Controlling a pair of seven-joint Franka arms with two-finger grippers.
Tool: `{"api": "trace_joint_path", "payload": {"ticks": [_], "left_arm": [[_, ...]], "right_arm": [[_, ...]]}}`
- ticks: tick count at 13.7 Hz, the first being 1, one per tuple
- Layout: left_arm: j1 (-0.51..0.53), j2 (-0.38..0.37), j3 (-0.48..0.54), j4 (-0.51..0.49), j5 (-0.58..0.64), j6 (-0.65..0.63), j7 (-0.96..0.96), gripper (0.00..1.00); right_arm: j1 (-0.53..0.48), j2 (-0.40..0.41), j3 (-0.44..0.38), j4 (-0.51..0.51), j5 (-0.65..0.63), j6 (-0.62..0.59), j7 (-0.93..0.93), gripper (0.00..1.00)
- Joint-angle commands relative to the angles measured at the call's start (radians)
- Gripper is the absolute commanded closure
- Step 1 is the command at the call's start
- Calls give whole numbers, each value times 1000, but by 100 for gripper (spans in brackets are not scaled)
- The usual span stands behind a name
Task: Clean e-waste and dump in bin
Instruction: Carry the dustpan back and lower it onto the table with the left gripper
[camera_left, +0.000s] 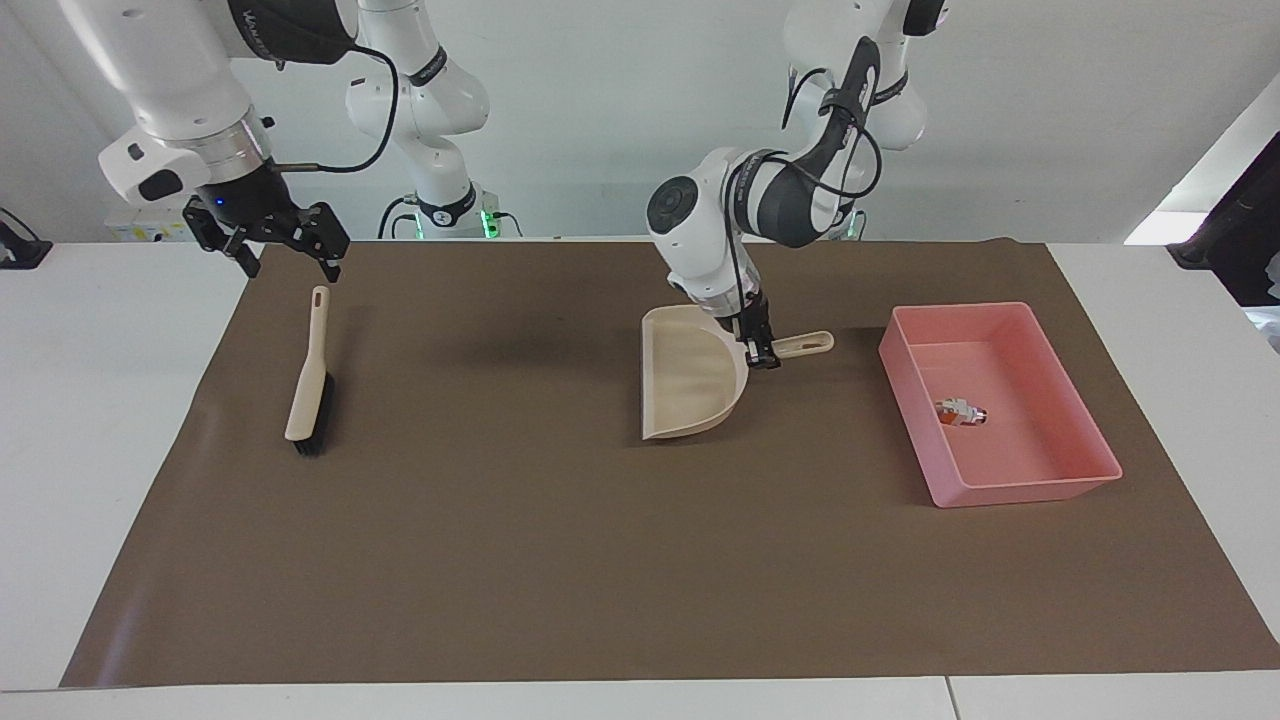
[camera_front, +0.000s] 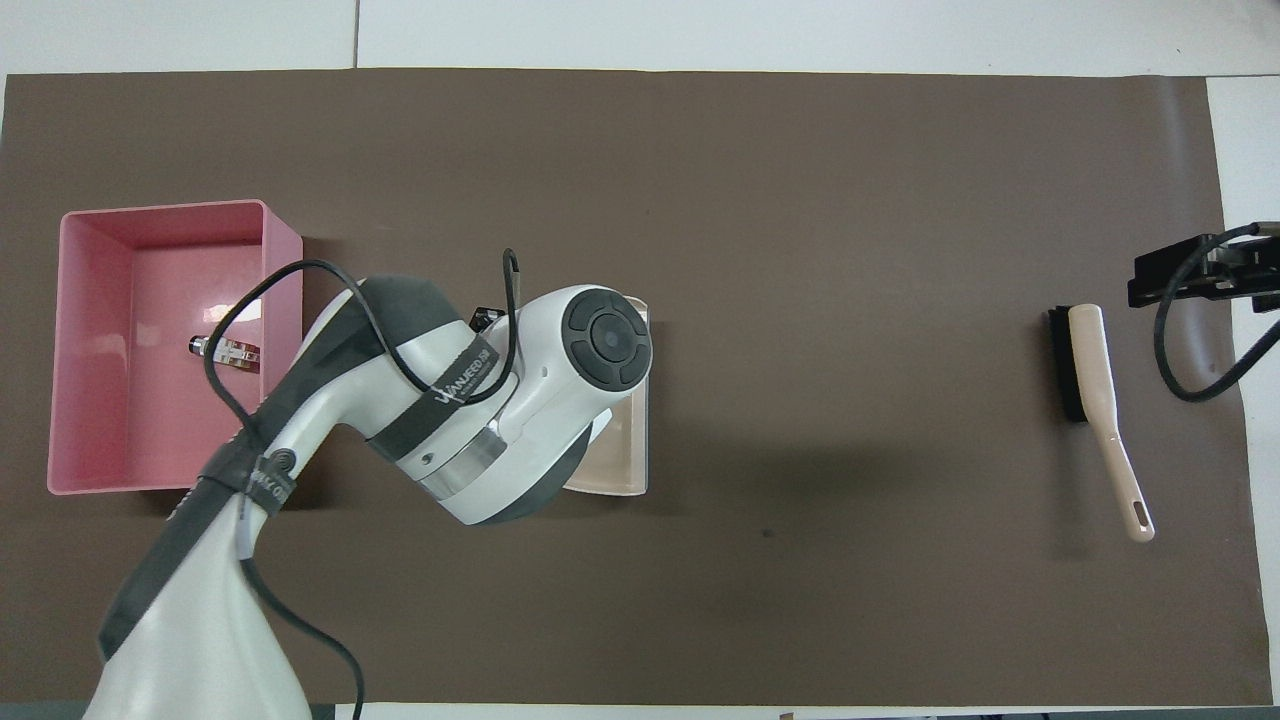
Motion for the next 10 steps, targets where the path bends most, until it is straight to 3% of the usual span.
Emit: {"api": "trace_joint_path", "payload": {"ticks": [1,10], "left_arm": [[-41,56,18,52,-10,-13,-35,100],[-58,50,17,-23,-11,71,-129,100]], "right_arm": [[-6,6,-2,38,1,-44,4,0],[-12,-4,-3,6,21,-42,9,0]]}}
